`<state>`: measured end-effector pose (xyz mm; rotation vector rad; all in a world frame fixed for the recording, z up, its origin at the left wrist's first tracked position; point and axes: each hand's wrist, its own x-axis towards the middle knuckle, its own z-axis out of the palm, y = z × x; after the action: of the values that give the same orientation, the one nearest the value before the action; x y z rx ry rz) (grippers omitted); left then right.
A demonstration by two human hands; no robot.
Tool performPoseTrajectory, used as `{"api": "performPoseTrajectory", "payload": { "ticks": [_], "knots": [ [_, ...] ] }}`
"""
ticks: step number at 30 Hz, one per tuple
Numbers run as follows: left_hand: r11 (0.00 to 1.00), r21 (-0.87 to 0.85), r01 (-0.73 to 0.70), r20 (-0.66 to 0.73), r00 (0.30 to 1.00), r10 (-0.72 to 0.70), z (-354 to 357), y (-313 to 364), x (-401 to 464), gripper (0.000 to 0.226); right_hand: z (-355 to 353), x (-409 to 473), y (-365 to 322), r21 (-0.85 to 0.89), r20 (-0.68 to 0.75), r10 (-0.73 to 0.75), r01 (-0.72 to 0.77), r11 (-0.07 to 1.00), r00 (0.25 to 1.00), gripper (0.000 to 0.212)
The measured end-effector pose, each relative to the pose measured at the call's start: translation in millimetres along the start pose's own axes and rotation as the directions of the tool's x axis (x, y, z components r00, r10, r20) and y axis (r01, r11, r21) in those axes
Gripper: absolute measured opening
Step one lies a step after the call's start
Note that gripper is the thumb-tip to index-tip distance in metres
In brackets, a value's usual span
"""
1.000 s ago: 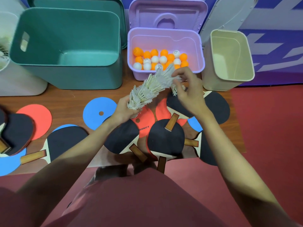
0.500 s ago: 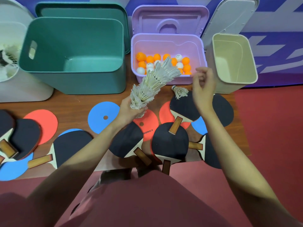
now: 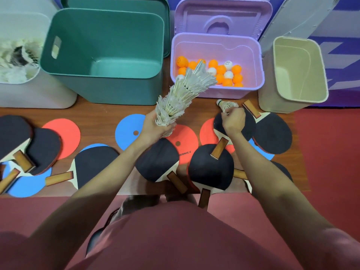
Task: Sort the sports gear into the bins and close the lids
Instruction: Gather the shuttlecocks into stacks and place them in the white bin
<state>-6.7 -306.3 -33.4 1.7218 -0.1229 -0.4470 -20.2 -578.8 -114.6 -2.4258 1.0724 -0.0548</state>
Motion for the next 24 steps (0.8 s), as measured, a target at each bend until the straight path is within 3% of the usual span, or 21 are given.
{"api": "performPoseTrajectory", "payload": {
  "ticks": [3,6,10,14,16,19,24],
  "knots": [
    [1.000,0.027,0.004,-0.005,1.000,-0.004,-9,-2,-1,0.031,-11,-4,2,0.029,-0.077,-0.066,0.069,0.997,0.995,0.017],
    [0.999,0.012,0.032,0.013,0.999,-0.032,-18,-3,-3,0.029,-33,-23,-8,0.217,-0.189,-0.153,0.193,0.957,0.970,0.015],
    [0.999,0.020,0.030,0.013,0.999,-0.030,-32,1,-10,0.032,-77,-67,-43,0.499,-0.351,-0.213,0.375,0.781,0.912,0.012],
    [0.998,0.023,0.059,0.010,0.998,-0.059,-53,5,-14,0.027,-116,-96,-89,0.600,-0.495,-0.208,0.505,0.620,0.843,0.004],
    [0.998,0.015,0.068,0.017,0.998,-0.068,-65,8,-15,0.027,-126,-103,-109,0.647,-0.477,-0.220,0.509,0.568,0.851,0.005],
    [0.998,0.026,0.059,0.004,0.998,-0.060,-92,8,-17,0.031,-122,-111,-137,0.645,-0.335,-0.371,0.498,0.579,0.866,0.005],
    [0.995,0.095,0.022,0.027,0.999,-0.025,-151,7,-22,0.029,-94,-127,-189,0.625,-0.114,-0.607,0.532,0.571,0.786,0.003]
  ]
}}
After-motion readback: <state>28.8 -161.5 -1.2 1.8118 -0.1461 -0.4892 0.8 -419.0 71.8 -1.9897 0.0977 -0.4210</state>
